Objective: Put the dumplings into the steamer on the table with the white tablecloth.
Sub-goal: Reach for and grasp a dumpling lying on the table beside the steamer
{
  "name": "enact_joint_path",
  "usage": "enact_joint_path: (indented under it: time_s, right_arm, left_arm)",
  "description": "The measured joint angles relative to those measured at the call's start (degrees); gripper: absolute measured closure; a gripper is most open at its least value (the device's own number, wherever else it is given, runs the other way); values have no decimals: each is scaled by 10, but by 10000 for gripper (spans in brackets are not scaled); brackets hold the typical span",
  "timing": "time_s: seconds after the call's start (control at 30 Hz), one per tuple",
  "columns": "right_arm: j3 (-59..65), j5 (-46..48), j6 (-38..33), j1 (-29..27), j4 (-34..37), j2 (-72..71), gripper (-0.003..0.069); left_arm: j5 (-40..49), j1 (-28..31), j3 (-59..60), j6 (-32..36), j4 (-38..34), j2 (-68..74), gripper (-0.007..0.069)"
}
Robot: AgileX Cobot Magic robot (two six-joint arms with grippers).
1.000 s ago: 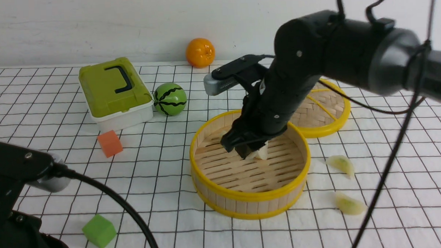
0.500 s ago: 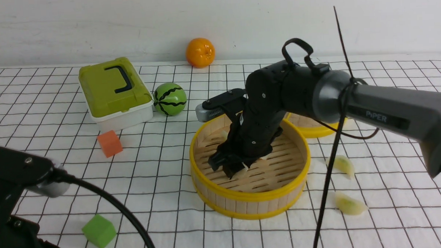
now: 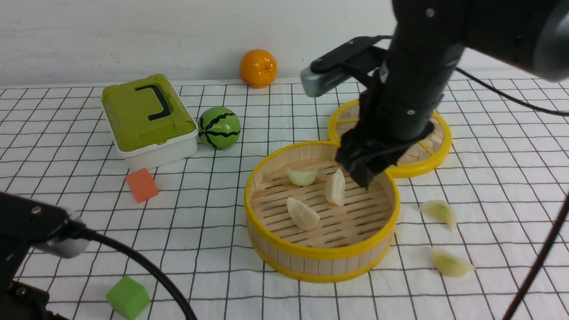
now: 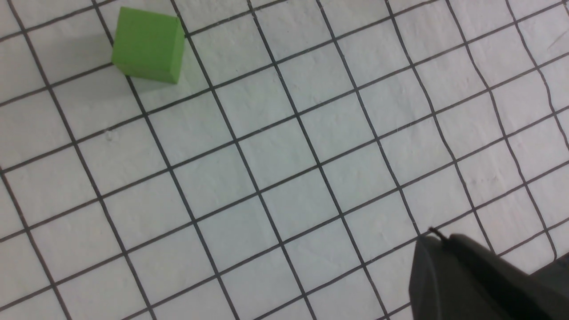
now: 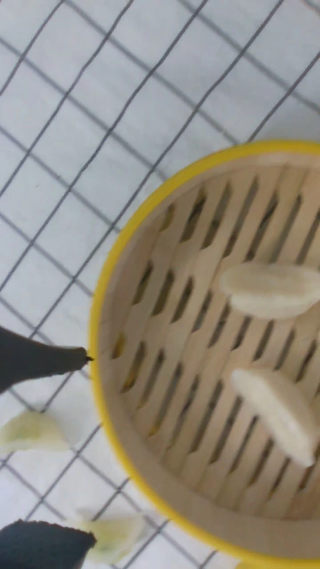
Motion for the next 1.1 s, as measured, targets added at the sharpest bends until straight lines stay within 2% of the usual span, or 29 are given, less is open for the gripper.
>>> enact_joint_path:
  time_s: [0.2, 0.3, 0.37, 0.57, 0.7, 0.83, 0.93, 0.97, 1.1]
  right_arm:
    - [159, -8, -36, -68, -2, -42, 198]
    - [209, -39, -53, -88, -2, -41, 198]
    - [255, -103, -81, -102, -2, -35, 198]
    - [294, -199, -142, -105, 2, -4, 198]
    - [294, -234, -154, -105, 2, 16, 207]
    - [294, -243, -163, -105, 2, 38, 279]
    - [294, -240, -166, -105, 2, 43, 440]
    - [293, -240, -166, -105, 1, 43, 460]
    - [266, -193, -166, -104, -12, 39, 450]
  left_arm:
    - [0, 0, 0, 0, 0, 0, 610]
    - [0, 0, 0, 0, 0, 0, 606]
    - [0, 0, 0, 0, 0, 0, 606]
    - [-1, 0, 0, 0, 1, 0, 606]
    - [-1, 0, 0, 0, 1, 0, 606]
    - [-1, 0, 0, 0, 1, 0, 606]
    - [-1, 0, 0, 0, 0, 0, 603]
    - [-1, 0, 0, 0, 0, 0, 601]
    - [0, 0, 0, 0, 0, 0, 594]
